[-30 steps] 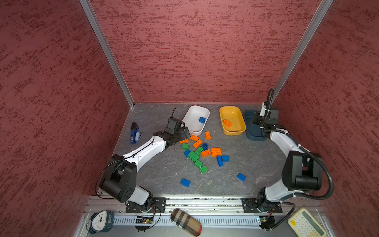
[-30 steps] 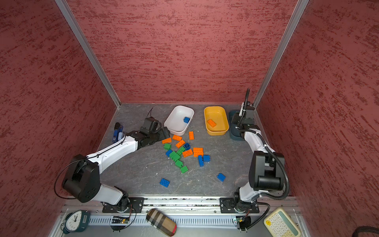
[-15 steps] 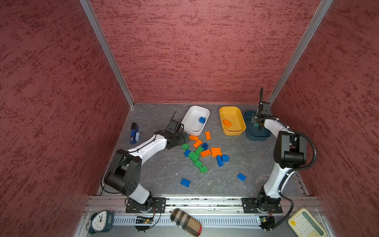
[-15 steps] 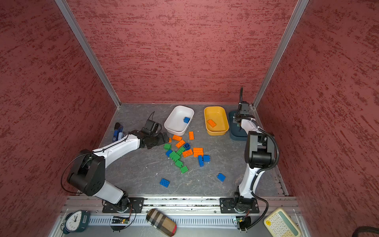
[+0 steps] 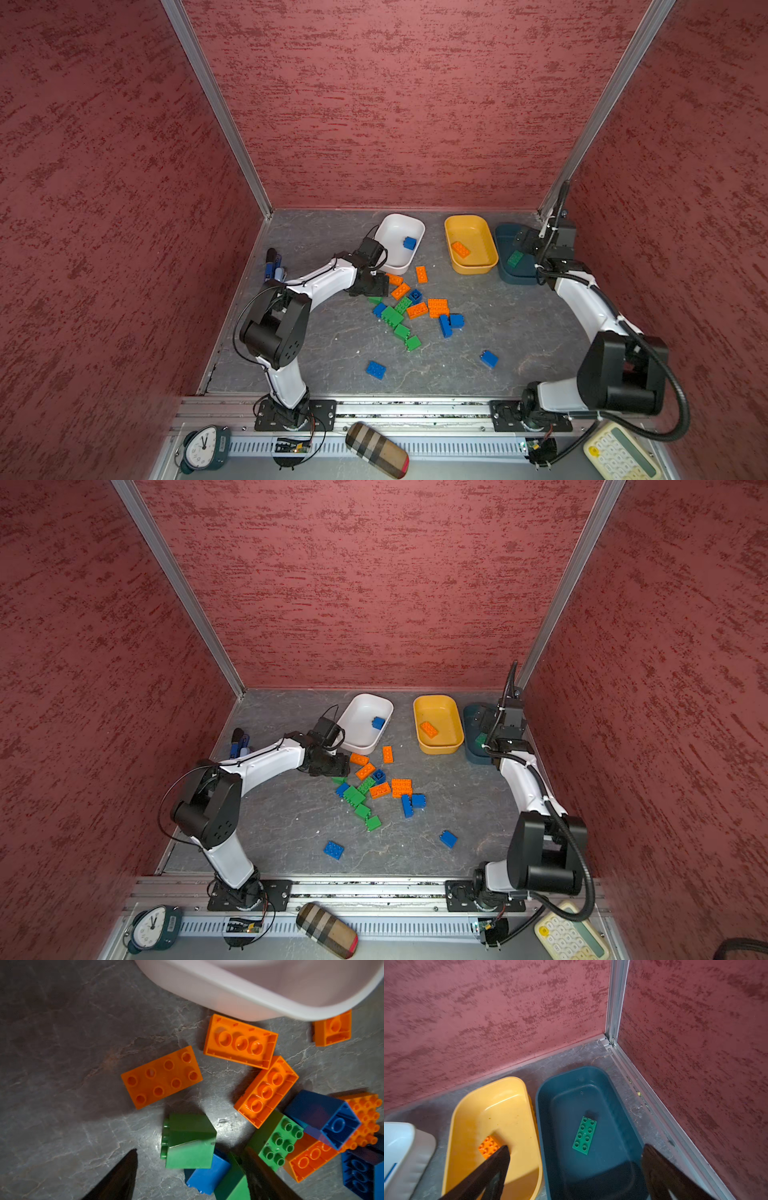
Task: Sort the legos into containers by color
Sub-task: 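Grasp a green brick with the left gripper while the right gripper returns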
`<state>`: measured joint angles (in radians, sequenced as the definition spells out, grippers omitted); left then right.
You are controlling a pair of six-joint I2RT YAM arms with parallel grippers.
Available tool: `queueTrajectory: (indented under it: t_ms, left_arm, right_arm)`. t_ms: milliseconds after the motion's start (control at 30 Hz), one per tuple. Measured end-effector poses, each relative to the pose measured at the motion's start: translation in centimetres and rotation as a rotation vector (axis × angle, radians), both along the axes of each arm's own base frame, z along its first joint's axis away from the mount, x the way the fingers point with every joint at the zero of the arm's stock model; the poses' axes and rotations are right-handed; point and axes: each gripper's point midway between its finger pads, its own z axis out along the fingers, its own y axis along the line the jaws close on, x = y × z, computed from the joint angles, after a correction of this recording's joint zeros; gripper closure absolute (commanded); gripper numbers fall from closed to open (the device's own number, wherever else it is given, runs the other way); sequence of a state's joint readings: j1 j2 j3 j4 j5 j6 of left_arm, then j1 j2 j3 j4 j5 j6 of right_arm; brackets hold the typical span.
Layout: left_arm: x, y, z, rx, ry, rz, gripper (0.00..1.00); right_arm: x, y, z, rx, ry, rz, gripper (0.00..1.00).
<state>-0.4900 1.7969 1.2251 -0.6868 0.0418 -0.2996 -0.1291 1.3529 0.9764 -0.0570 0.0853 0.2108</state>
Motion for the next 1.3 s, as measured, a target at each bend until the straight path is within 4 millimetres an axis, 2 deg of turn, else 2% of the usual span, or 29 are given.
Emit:
queueTrajectory:
  t_ms: [133, 400, 633, 733, 900, 1000, 1067, 1133, 1300]
  left_arm:
    - [0.0, -0.1, -1.1, 0.037, 0.023, -0.020, 0.32]
    - [0.2, -0.4, -2.7, 0.066, 0.052, -0.032, 0.43]
    - [-0.3, -1.0, -3.2, 0.090, 0.056, -0.053, 0.53]
    - [-0.3, -1.0, -3.2, 0.096, 0.050, -0.051, 0.56]
    - [-0.2, -0.6, -2.8, 0.107, 0.031, -0.044, 0.68]
    - [-0.2, -0.2, -1.8, 0.109, -0.002, -0.029, 0.77]
    - [-0.2, -0.1, -0.4, 0.096, -0.037, -0.020, 0.90]
    - [-0.2, -0.2, 1.4, 0.062, -0.081, -0.015, 0.99]
    - [0.8, -2.2, 7.8, -0.113, -0.207, 0.013, 1.00]
  right_arm:
    - [-1.2, 1.3, 0.6, 0.049, -0.046, 0.047, 0.01]
    - [-1.5, 5.0, 2.0, 0.176, -0.092, 0.205, 0.01]
    - [-1.7, 8.0, 2.0, 0.223, -0.096, 0.287, 0.01]
    - [-1.5, 8.2, 1.7, 0.243, -0.101, 0.283, 0.01]
    - [-1.1, 7.6, 0.5, 0.273, -0.086, 0.229, 0.01]
    - [-1.0, 7.1, 0.1, 0.280, -0.081, 0.195, 0.01]
    - [-1.0, 7.2, 0.1, 0.289, -0.090, 0.201, 0.01]
    - [-1.1, 8.0, -0.2, 0.311, -0.093, 0.241, 0.01]
    - [-1.7, 11.4, -0.9, 0.370, -0.104, 0.417, 0.01]
